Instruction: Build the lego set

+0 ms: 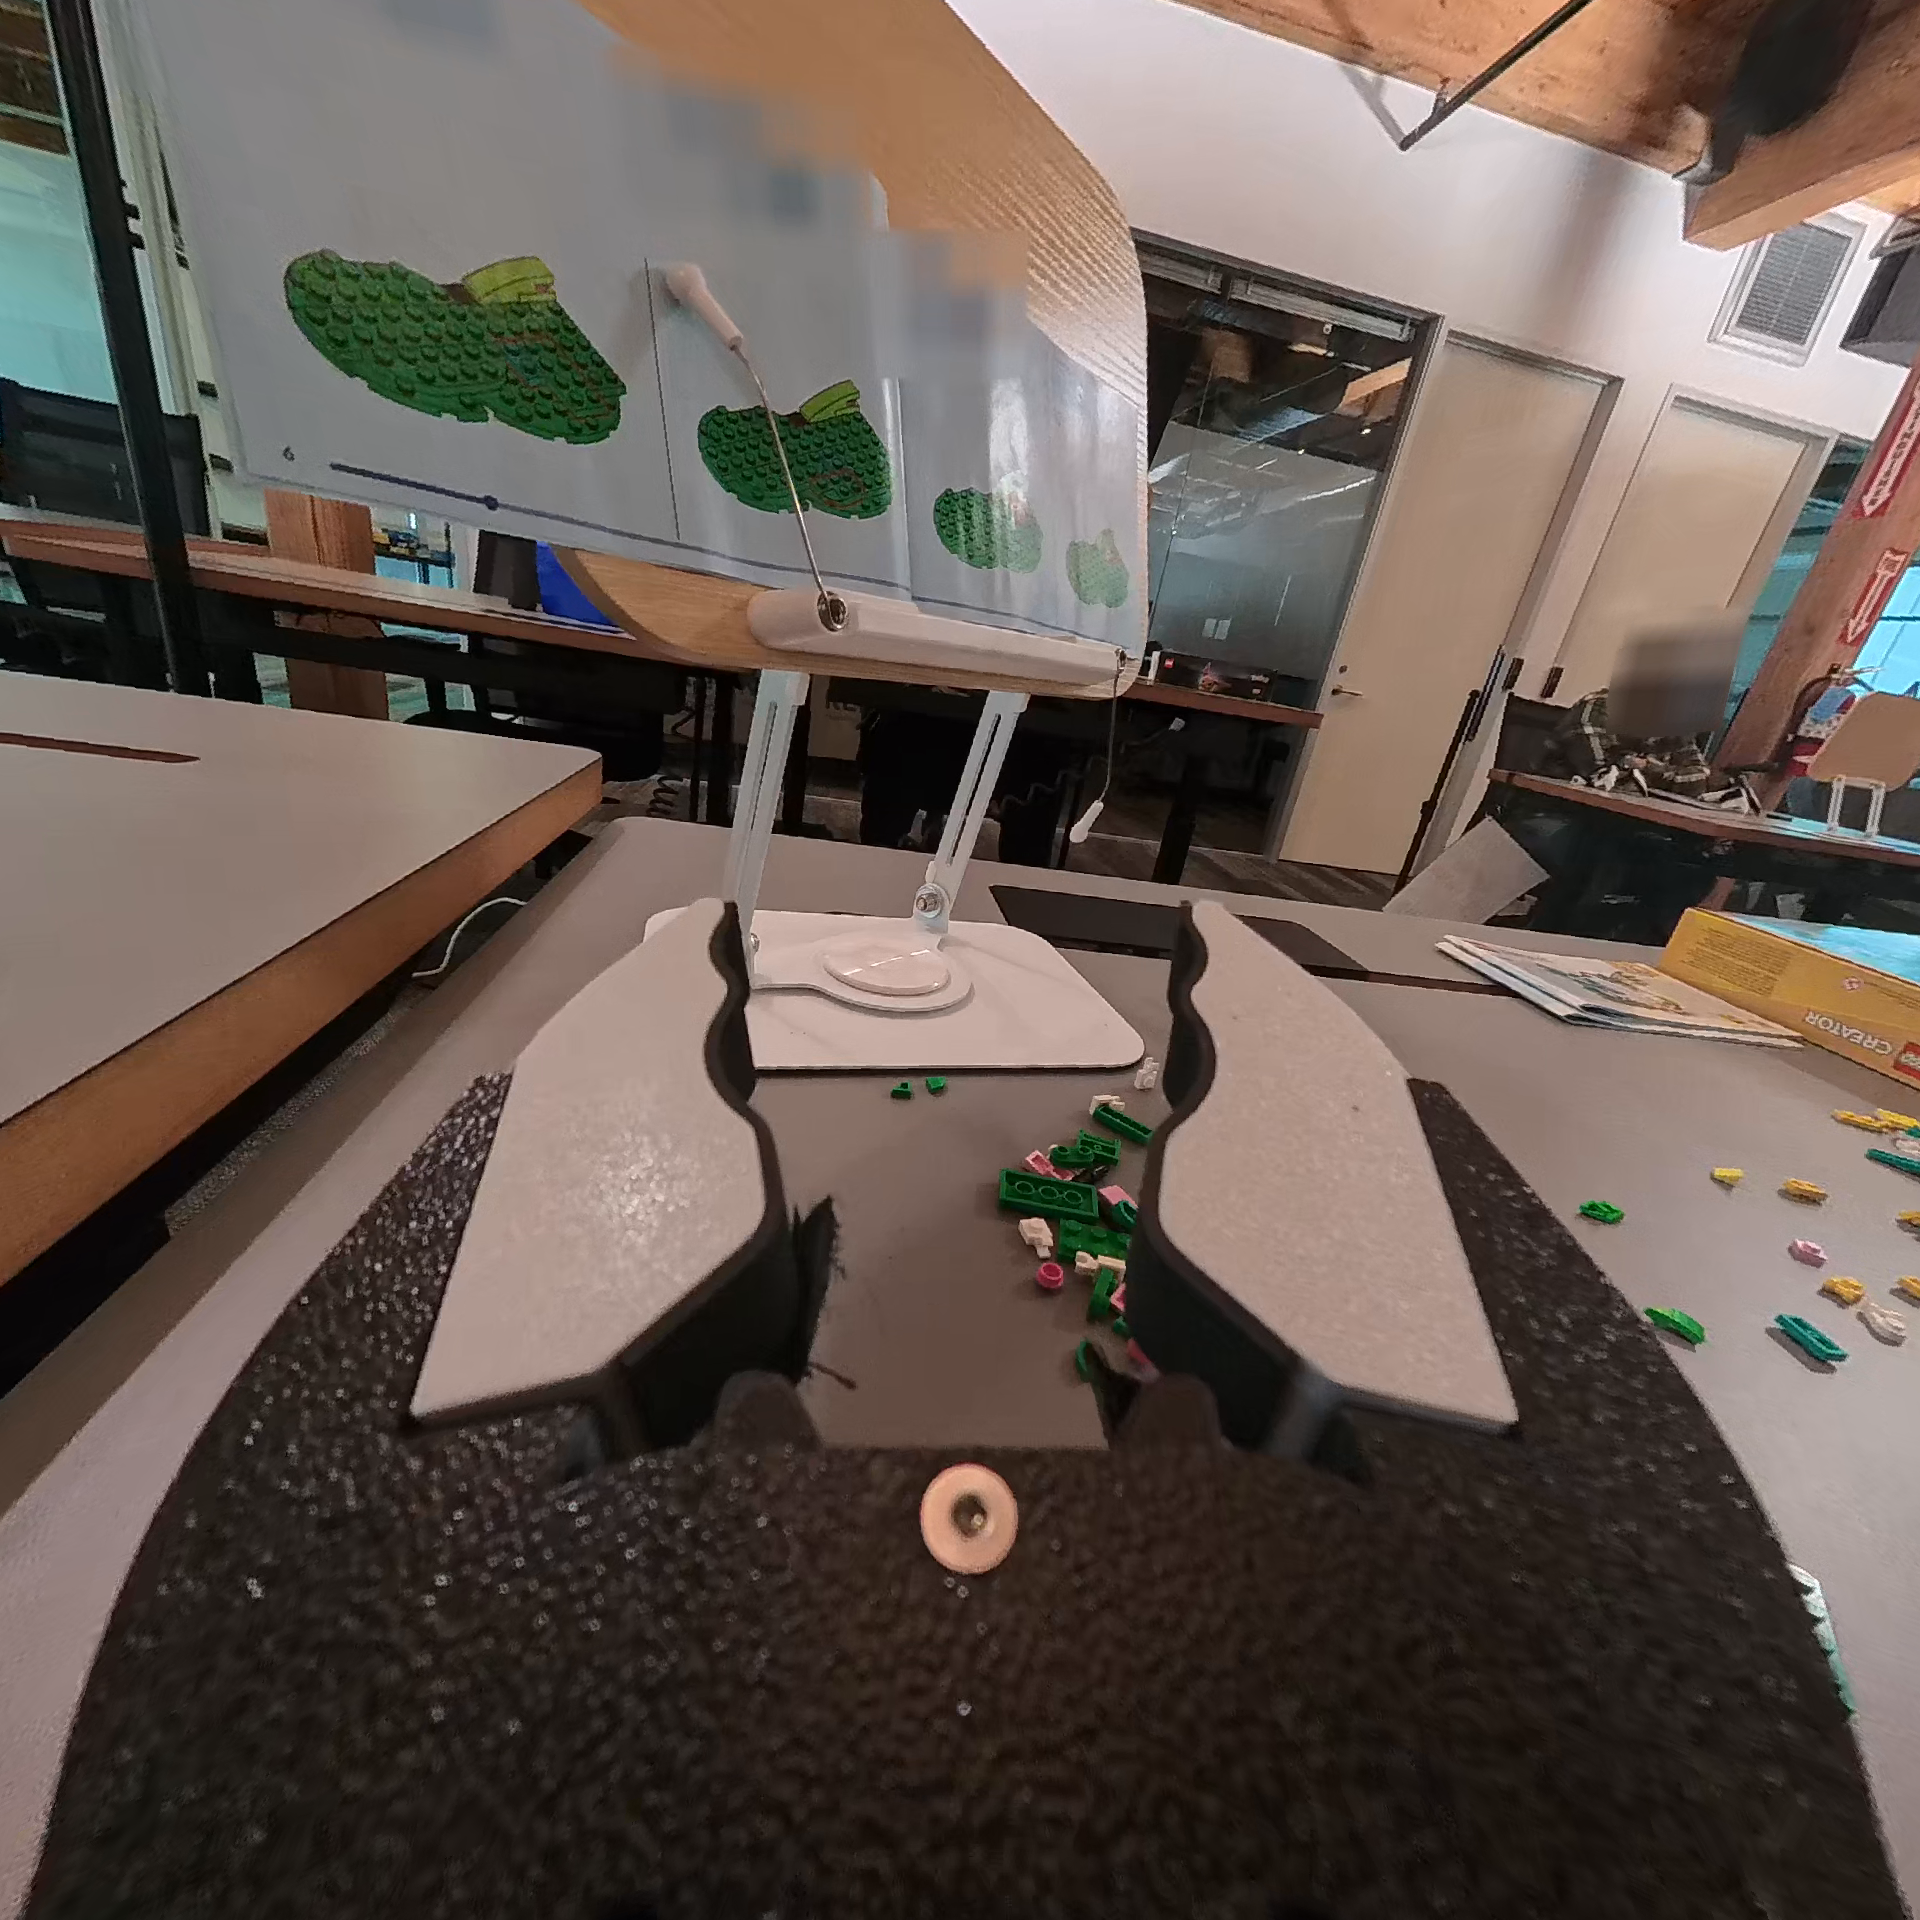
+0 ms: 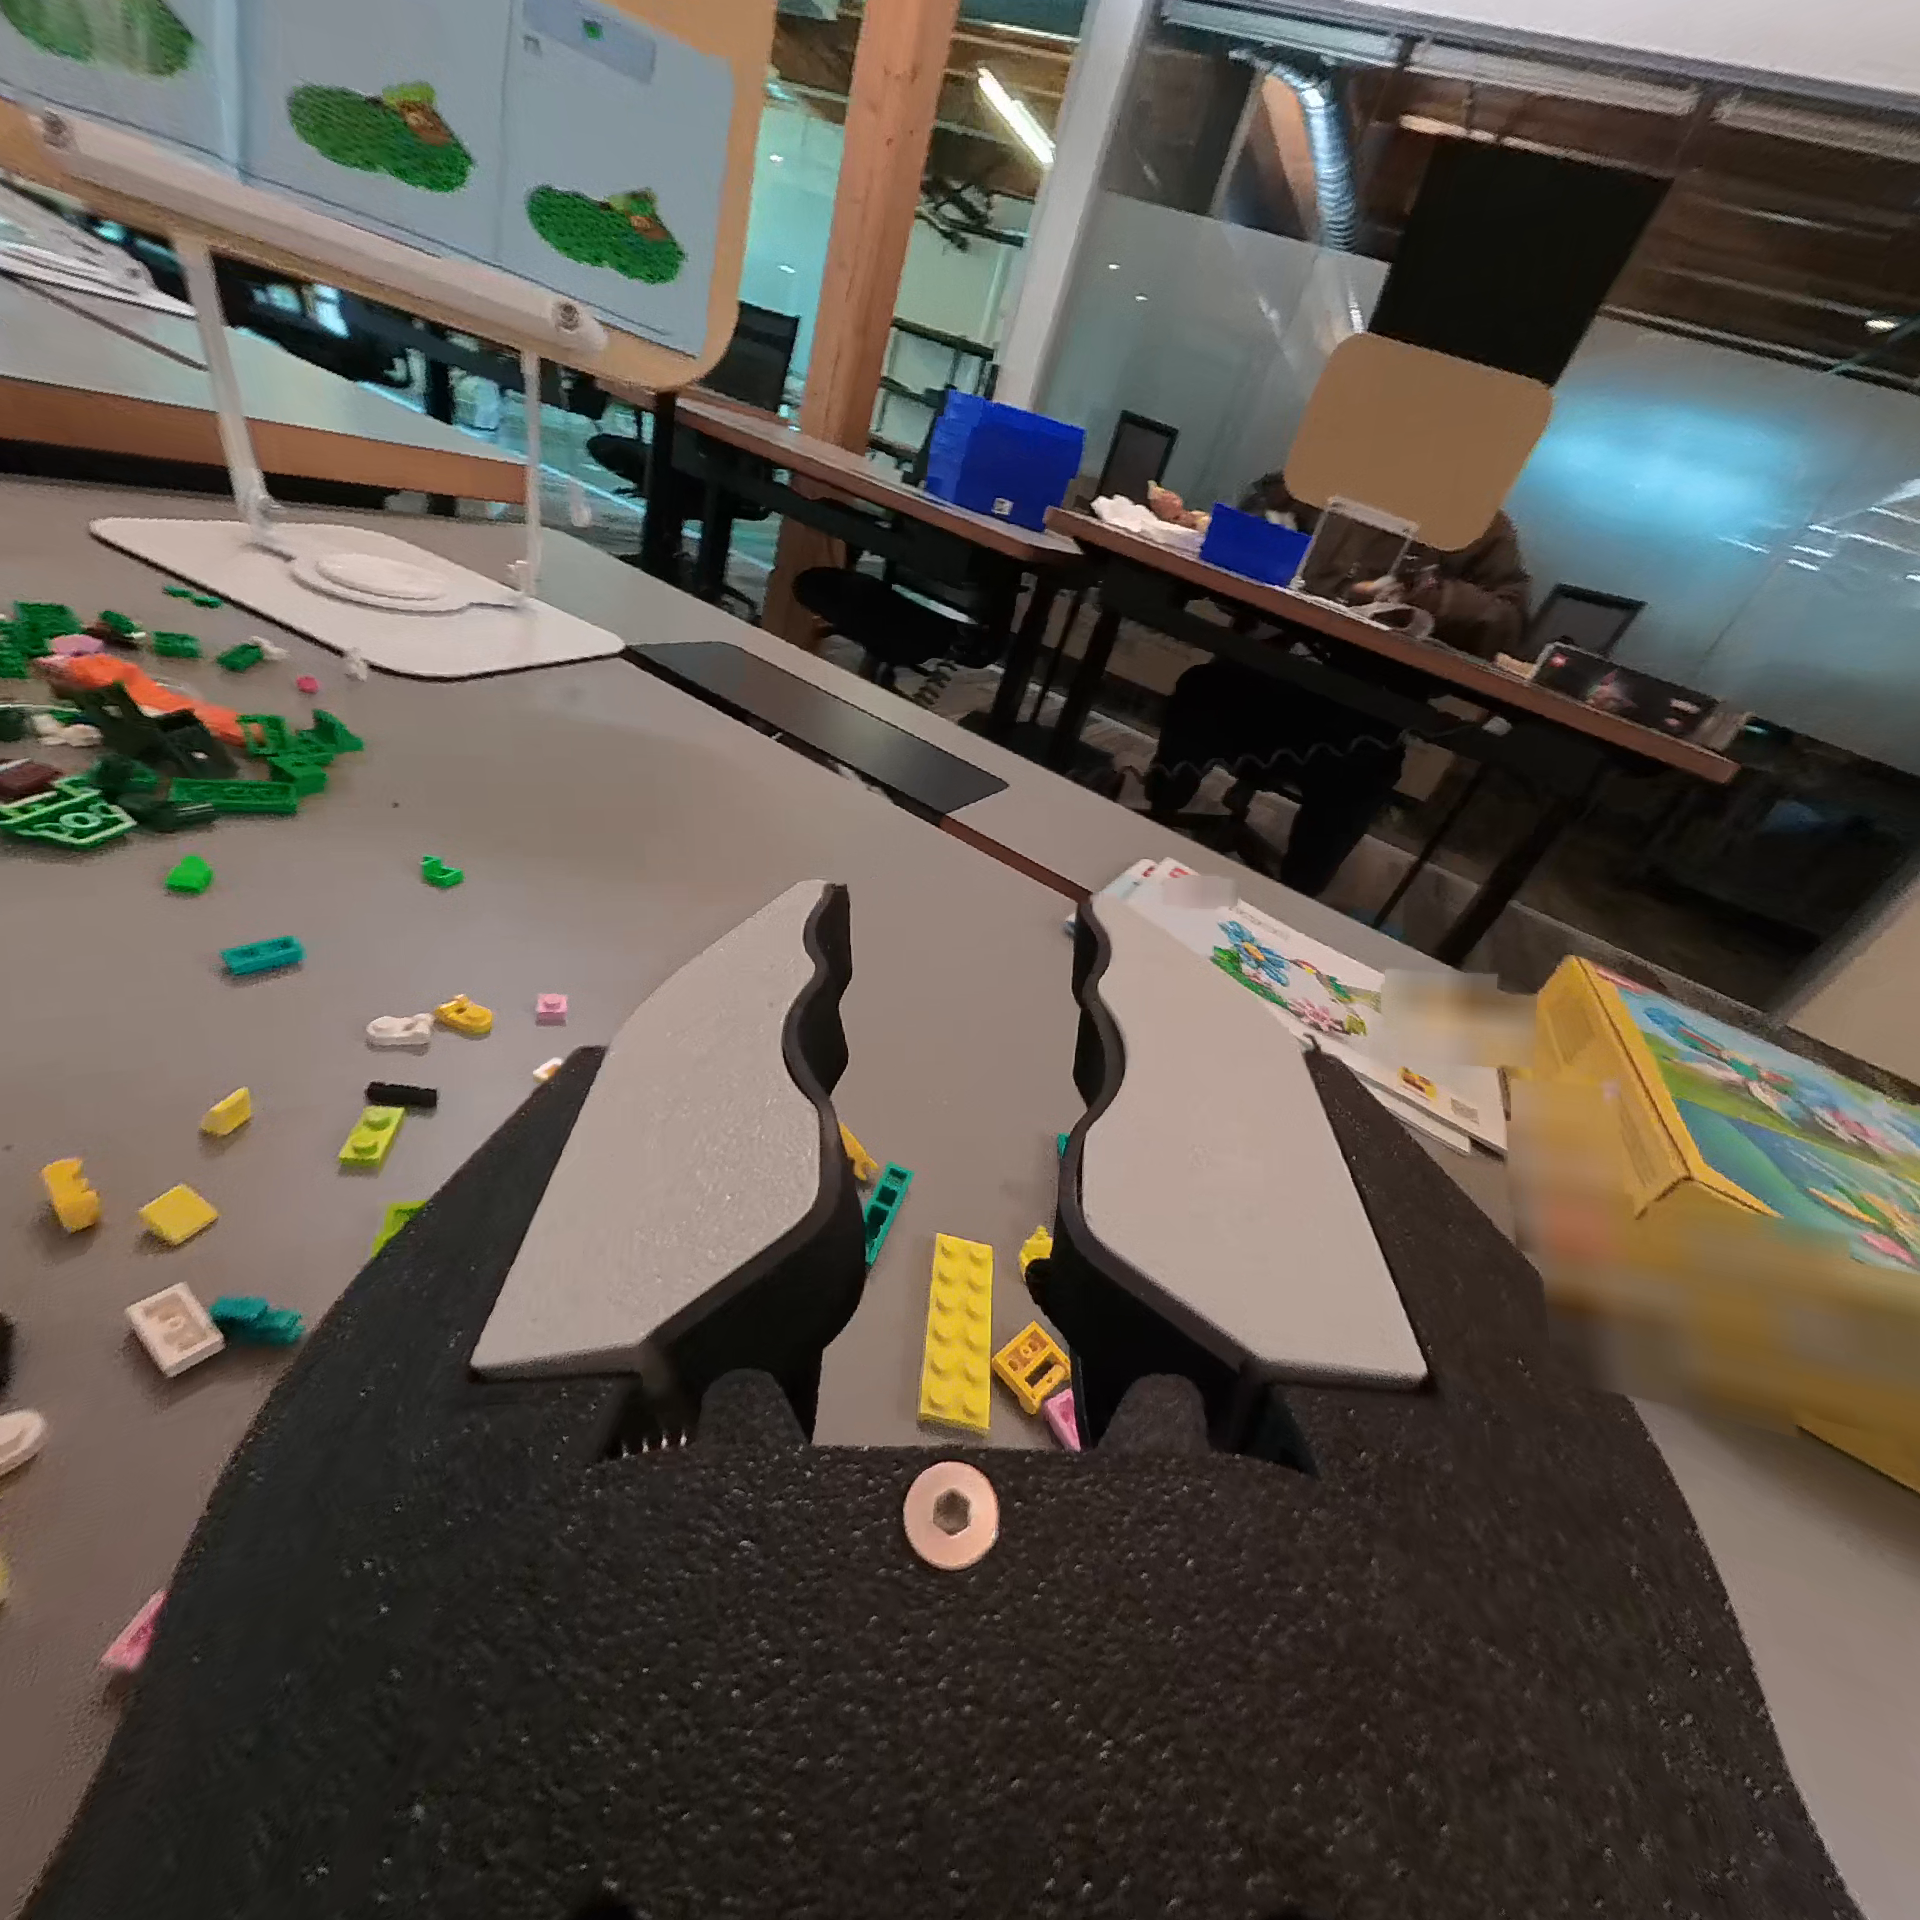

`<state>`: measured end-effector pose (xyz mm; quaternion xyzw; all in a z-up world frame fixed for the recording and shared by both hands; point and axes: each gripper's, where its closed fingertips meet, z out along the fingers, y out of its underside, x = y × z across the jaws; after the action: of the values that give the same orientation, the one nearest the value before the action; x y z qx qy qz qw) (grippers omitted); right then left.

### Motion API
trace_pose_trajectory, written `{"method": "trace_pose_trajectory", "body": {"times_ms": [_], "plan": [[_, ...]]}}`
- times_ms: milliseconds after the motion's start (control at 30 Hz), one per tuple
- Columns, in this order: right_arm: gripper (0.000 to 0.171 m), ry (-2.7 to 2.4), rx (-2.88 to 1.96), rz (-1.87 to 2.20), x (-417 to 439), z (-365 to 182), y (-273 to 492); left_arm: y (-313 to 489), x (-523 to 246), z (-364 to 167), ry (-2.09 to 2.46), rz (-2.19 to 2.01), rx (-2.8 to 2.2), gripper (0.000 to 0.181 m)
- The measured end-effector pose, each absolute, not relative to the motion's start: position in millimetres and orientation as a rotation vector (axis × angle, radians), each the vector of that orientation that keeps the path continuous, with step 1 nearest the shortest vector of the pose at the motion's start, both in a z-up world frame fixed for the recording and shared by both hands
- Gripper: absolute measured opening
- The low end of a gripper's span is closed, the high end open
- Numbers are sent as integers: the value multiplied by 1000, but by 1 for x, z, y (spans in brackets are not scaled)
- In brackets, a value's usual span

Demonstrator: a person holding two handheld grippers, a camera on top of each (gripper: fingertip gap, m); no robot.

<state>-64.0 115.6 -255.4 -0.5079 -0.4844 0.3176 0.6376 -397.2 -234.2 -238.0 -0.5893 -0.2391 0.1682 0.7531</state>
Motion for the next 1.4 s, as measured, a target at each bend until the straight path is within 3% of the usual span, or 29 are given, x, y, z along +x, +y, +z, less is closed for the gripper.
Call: {"method": "trace_pose_trajectory", "body": {"times_ms": [567,767,933,1400], "plan": [[33,-1762,-1222,897,-61,-308,57,-236,-398,-237,-534,349,-1279,76],[29,-2036,-981,1125,-106,-303,-58,-236,-396,-234,-514,374,-1285,73],[27,-2405,-692,982,-149,-333,-127,-234,-397,-237,-512,367,-1301,73],[23,-2838,-468,882,-200,-361,-146,-231,-400,-241,-528,308,-1312,73]]}}
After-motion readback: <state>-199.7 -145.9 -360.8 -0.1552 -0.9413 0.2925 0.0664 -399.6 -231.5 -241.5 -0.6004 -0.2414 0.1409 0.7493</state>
